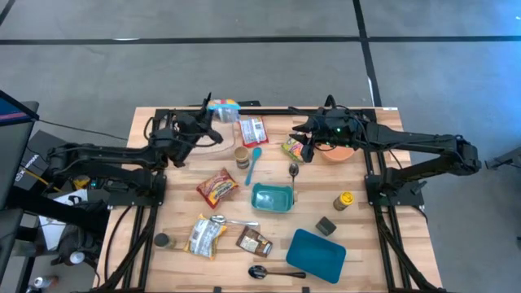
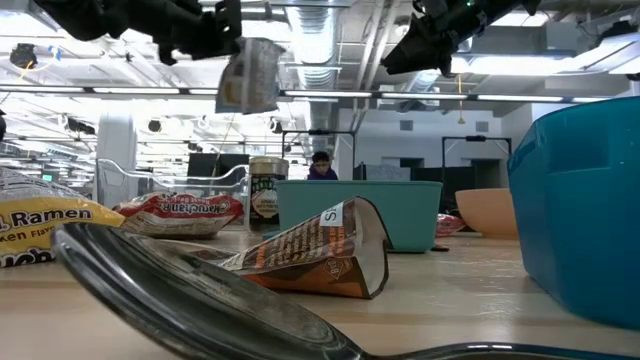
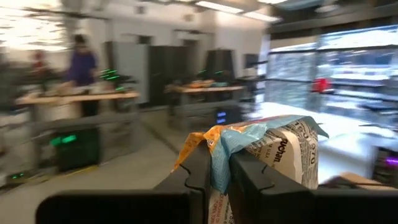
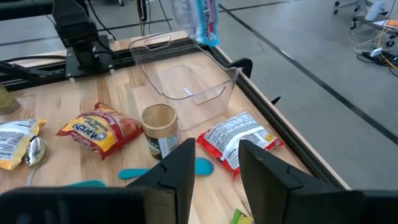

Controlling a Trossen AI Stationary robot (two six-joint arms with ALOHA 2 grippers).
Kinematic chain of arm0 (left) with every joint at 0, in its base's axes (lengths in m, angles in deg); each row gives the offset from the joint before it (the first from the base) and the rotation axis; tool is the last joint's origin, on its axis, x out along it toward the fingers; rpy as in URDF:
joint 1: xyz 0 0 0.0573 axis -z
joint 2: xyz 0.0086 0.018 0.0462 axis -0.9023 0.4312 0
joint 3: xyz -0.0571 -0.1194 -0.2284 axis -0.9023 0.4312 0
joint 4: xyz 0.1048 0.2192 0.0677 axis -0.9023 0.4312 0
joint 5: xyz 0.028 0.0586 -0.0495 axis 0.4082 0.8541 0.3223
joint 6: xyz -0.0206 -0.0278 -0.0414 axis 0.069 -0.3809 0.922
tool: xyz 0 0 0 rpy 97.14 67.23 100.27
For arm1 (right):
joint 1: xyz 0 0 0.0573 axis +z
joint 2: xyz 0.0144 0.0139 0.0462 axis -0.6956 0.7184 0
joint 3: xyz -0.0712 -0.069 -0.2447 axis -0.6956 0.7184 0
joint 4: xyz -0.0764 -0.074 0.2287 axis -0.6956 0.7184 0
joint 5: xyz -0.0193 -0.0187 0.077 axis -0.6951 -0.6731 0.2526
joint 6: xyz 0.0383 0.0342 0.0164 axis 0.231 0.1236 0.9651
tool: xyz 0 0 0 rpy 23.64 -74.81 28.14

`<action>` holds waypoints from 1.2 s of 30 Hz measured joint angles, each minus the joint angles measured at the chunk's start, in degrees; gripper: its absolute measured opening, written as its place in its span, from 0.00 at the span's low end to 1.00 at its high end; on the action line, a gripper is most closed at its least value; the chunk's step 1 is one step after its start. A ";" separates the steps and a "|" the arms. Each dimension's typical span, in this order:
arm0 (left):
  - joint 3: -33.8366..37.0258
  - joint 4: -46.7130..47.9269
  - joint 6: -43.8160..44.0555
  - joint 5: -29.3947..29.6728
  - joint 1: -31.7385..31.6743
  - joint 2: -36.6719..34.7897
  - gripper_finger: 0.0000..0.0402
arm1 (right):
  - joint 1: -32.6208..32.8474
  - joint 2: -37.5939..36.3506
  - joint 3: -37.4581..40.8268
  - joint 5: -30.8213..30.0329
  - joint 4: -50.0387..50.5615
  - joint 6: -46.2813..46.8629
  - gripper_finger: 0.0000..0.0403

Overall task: Pick & Place Food Item
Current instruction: Put the blue noodle pack into the transparent bin

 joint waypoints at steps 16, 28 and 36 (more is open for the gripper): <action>0.00 9.16 -2.62 28.43 -2.01 -0.27 0.07 | 0.00 0.02 0.00 0.02 0.77 1.47 0.29; 0.00 12.99 -2.48 39.13 -1.90 -0.25 0.08 | 0.00 0.04 0.00 0.04 4.08 1.03 0.29; 0.01 14.74 2.38 38.89 -1.90 -0.03 0.07 | 0.00 0.04 0.02 0.04 6.40 0.83 0.29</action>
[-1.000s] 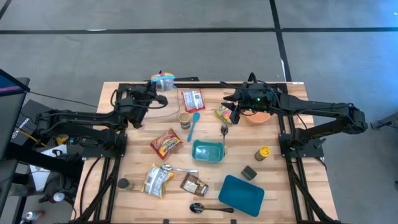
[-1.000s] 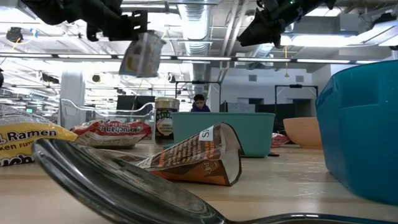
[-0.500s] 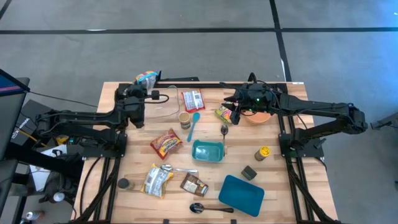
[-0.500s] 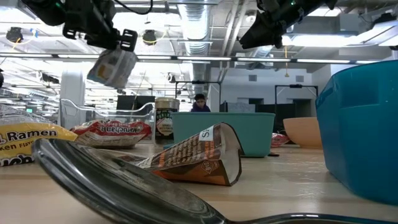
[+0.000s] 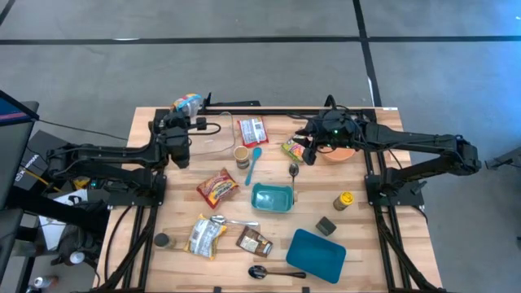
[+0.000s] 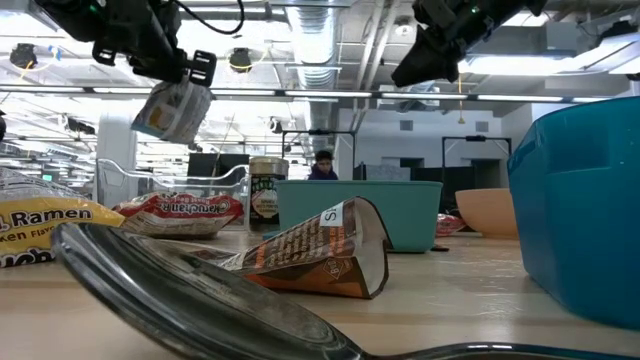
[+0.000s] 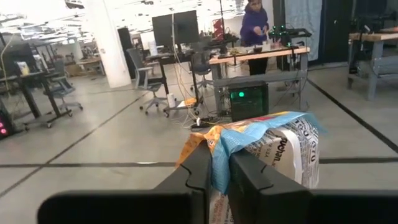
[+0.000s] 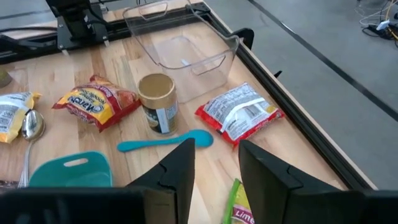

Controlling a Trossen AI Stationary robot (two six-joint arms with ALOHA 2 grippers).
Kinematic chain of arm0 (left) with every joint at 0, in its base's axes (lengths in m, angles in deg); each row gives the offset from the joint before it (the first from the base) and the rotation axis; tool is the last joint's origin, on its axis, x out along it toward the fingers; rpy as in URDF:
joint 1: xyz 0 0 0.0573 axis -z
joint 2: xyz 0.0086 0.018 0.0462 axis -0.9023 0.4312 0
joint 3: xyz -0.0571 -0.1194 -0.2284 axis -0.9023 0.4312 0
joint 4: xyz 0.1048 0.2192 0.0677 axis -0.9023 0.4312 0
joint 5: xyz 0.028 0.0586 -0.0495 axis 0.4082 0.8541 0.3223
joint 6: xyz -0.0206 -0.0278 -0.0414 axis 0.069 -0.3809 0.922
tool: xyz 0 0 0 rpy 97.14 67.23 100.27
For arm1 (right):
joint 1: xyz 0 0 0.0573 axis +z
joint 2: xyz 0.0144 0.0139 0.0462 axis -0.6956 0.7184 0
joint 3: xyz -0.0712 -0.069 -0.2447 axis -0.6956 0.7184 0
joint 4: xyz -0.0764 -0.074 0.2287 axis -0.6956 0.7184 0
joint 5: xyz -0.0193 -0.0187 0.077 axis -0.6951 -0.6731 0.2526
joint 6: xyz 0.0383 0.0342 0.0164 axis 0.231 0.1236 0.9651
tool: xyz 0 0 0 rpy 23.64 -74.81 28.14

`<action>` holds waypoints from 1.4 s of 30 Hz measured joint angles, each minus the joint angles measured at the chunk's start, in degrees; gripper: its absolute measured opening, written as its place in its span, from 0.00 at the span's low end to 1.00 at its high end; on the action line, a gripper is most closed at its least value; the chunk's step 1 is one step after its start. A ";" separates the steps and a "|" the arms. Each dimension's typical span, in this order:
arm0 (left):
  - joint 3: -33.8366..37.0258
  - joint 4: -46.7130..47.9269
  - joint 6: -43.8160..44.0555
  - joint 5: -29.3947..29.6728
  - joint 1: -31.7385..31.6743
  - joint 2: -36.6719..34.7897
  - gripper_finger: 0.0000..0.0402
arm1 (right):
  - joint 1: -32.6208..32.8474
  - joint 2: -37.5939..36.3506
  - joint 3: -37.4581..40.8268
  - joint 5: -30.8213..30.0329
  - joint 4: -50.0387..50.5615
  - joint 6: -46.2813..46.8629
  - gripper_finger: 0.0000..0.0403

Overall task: Pick & Place Food Item
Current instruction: Put the blue noodle pack into the transparent bin

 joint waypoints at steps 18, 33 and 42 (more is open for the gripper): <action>2.55 0.15 -15.01 -38.33 -5.63 -0.22 0.06 | 0.00 0.00 0.00 0.22 0.10 -1.30 0.29; 2.59 7.37 -39.64 -62.39 -14.69 -0.22 0.05 | 0.00 0.00 0.00 0.42 0.30 -1.30 0.29; 2.59 10.75 -54.41 -68.19 -14.62 -0.22 0.04 | 0.00 0.00 0.04 0.44 1.04 -1.30 0.29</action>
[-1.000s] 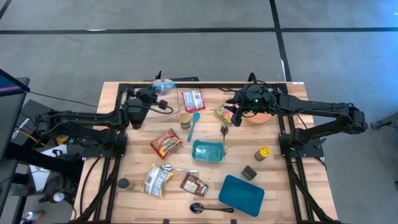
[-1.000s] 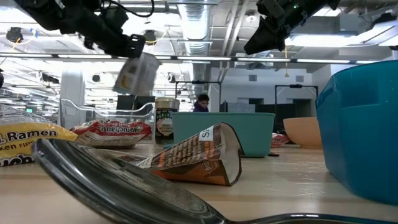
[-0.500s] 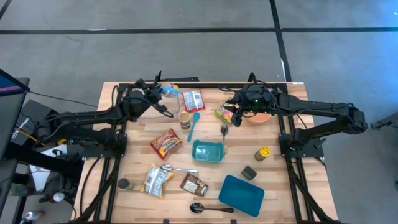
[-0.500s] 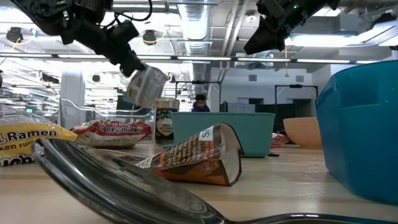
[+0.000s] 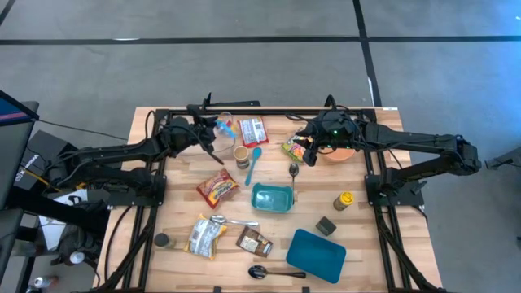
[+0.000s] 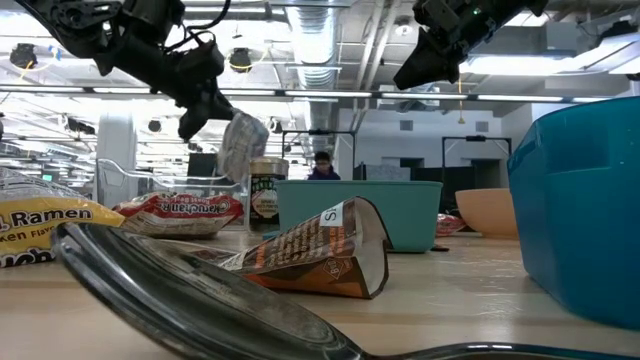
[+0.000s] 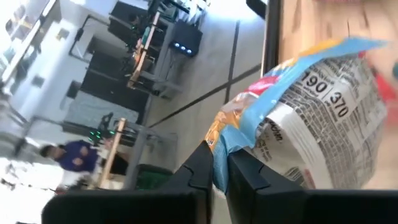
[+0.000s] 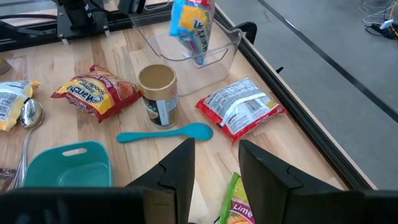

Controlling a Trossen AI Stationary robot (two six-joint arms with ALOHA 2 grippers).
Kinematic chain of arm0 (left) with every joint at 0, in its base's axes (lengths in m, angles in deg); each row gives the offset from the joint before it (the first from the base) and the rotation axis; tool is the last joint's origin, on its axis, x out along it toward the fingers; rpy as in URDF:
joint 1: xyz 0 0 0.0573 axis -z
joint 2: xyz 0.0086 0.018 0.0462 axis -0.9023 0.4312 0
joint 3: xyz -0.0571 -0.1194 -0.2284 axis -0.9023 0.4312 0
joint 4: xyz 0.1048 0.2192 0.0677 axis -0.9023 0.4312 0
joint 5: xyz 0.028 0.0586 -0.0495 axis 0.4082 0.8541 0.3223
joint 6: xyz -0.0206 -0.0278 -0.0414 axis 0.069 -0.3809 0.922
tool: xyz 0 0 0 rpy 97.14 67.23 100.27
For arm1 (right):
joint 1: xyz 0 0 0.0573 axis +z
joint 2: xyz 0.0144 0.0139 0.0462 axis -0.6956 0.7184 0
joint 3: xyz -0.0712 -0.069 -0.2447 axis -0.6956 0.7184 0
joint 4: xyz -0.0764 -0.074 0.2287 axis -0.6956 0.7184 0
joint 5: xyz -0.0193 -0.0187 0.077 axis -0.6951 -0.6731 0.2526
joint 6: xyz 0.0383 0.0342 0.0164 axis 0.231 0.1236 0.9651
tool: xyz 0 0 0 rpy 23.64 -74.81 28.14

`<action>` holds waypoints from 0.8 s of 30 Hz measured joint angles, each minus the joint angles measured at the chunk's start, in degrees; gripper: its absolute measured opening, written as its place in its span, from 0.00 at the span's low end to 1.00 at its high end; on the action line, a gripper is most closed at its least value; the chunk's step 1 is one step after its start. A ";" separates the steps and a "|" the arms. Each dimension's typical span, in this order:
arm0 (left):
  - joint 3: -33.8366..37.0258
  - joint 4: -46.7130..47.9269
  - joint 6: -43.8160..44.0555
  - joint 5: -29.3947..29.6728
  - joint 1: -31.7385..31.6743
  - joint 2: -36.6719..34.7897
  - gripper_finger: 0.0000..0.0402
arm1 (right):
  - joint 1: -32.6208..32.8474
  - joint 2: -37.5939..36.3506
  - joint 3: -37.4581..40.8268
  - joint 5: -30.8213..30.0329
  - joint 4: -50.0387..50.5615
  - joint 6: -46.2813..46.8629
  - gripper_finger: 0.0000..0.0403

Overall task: Pick & Place Food Item
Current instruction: Put the blue noodle pack into the transparent bin

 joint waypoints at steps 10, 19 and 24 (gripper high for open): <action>-0.02 1.54 -12.23 0.47 0.00 0.04 0.04 | 0.00 0.00 0.00 0.00 -0.10 0.00 0.29; -0.02 3.02 -18.18 2.53 0.00 2.08 0.04 | 0.00 0.00 0.00 0.00 -0.14 0.00 0.29; -0.02 4.05 -22.21 2.75 0.00 2.10 0.05 | 0.00 0.00 0.00 0.00 -0.26 0.00 0.29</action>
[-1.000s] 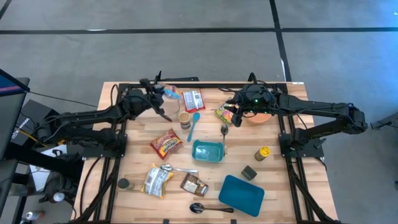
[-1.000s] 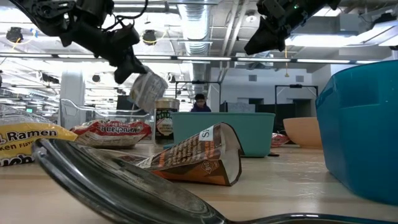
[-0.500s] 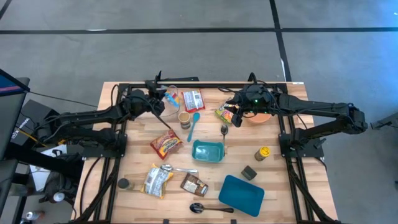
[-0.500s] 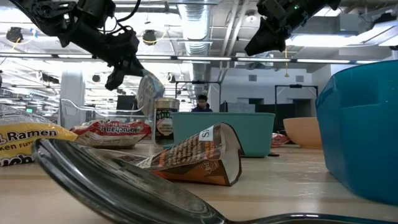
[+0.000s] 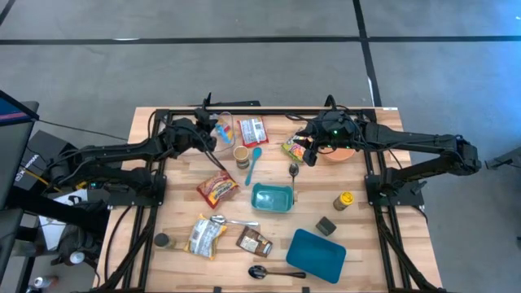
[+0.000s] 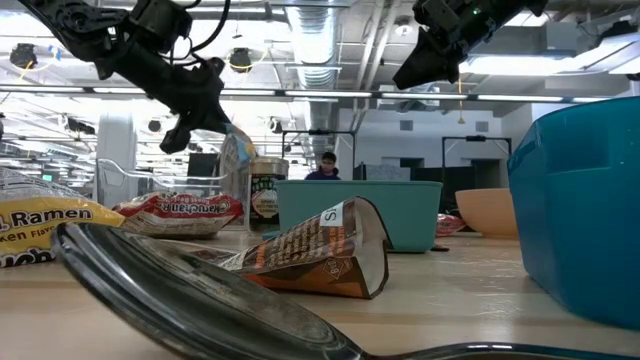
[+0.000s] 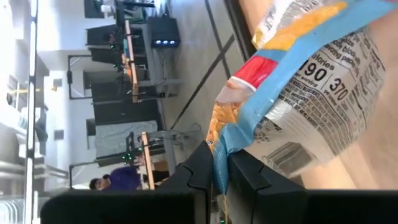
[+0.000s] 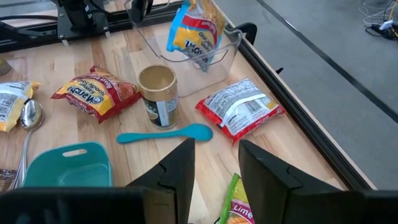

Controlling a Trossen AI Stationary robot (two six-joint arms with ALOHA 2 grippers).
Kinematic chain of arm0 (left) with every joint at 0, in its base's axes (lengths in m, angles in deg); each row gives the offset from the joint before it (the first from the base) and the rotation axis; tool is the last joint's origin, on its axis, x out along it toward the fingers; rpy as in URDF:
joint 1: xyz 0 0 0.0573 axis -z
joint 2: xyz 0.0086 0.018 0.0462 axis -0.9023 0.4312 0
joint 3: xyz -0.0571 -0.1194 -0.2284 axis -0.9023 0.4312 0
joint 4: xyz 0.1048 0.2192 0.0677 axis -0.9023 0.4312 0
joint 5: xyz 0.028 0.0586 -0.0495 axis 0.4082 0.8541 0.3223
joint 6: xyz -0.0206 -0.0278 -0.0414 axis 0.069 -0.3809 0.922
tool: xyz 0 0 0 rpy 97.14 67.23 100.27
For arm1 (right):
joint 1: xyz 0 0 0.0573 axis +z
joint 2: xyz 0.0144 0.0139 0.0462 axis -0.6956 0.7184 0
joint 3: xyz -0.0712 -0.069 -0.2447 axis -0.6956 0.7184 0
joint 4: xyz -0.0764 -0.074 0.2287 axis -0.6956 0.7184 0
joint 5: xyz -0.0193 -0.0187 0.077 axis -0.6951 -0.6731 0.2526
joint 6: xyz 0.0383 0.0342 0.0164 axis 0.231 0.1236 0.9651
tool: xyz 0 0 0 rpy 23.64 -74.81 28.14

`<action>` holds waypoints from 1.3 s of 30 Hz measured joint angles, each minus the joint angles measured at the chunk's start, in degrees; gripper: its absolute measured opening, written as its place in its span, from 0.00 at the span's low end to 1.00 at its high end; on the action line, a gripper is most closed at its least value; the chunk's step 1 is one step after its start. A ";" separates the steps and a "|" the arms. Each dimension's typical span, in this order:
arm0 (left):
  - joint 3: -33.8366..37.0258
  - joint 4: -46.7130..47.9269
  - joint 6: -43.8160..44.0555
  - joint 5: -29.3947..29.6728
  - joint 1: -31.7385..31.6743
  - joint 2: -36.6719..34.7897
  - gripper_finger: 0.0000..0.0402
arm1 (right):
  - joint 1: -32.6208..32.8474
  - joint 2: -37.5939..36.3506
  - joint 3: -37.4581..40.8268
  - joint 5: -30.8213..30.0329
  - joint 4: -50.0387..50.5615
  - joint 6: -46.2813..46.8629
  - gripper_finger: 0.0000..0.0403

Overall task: Pick & Place Food Item
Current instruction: Put the blue noodle pack into the transparent bin

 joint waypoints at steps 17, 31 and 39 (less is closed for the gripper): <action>-0.04 -1.62 -2.16 0.40 -0.20 4.97 0.05 | 0.00 0.00 0.00 0.00 -0.35 0.34 0.29; -0.04 -8.07 0.55 -3.29 -0.10 6.86 0.10 | 0.04 0.00 0.00 0.00 -0.33 0.44 0.29; -0.04 -6.04 4.72 -3.41 -0.10 6.86 0.13 | 0.04 0.00 0.00 0.00 -0.33 0.46 0.29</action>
